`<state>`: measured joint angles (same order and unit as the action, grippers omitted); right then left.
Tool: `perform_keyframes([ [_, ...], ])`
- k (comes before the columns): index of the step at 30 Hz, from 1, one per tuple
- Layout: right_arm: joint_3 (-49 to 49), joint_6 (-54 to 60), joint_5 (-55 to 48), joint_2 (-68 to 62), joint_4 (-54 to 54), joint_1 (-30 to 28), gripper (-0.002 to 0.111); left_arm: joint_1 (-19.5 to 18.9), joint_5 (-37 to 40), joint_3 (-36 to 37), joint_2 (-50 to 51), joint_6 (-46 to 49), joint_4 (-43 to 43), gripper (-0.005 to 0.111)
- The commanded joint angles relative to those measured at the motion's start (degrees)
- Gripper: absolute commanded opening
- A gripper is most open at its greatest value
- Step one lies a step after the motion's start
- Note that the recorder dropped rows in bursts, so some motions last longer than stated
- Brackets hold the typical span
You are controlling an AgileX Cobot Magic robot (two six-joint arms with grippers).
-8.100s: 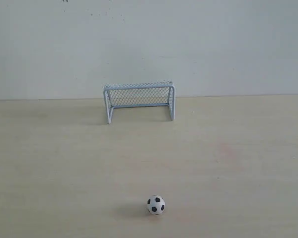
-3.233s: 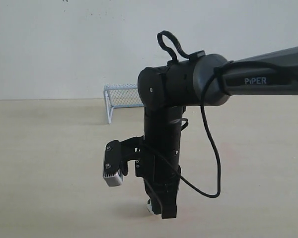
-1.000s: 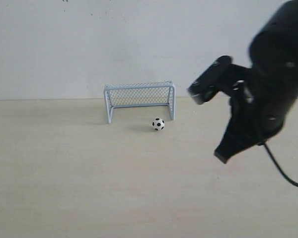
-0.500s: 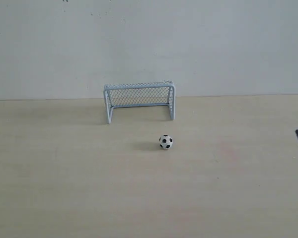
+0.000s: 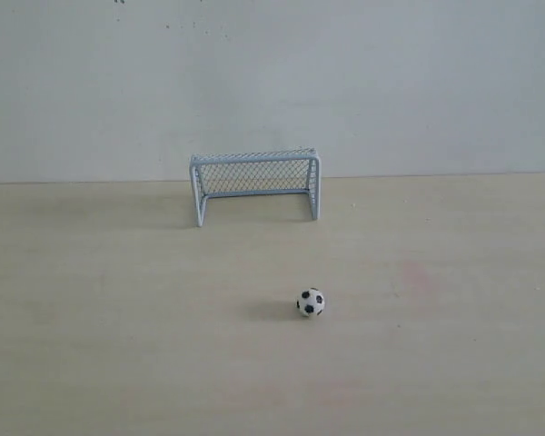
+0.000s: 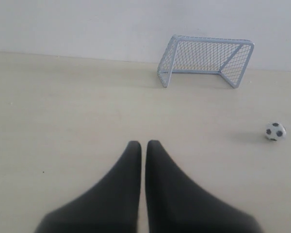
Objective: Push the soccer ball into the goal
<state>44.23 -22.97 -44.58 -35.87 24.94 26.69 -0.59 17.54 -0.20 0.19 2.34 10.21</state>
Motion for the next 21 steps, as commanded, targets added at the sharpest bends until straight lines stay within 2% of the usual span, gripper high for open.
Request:
perform_keyframes([
  [1, -0.24, -0.05, 0.61, 0.92, 0.08, -0.45, 0.0, -0.17, -0.17, 0.2, -0.19, 0.29, -0.18, 0.004],
  [15, -0.24, -0.04, 0.77, 5.17, 0.31, -0.71, 0.0, -0.17, -0.17, 0.2, -0.19, 0.29, -0.18, 0.004],
  [21, -0.24, -0.04, 0.81, 13.62, -0.14, -8.26, 0.0, -0.17, -0.17, 0.2, -0.19, 0.29, -0.18, 0.004],
])
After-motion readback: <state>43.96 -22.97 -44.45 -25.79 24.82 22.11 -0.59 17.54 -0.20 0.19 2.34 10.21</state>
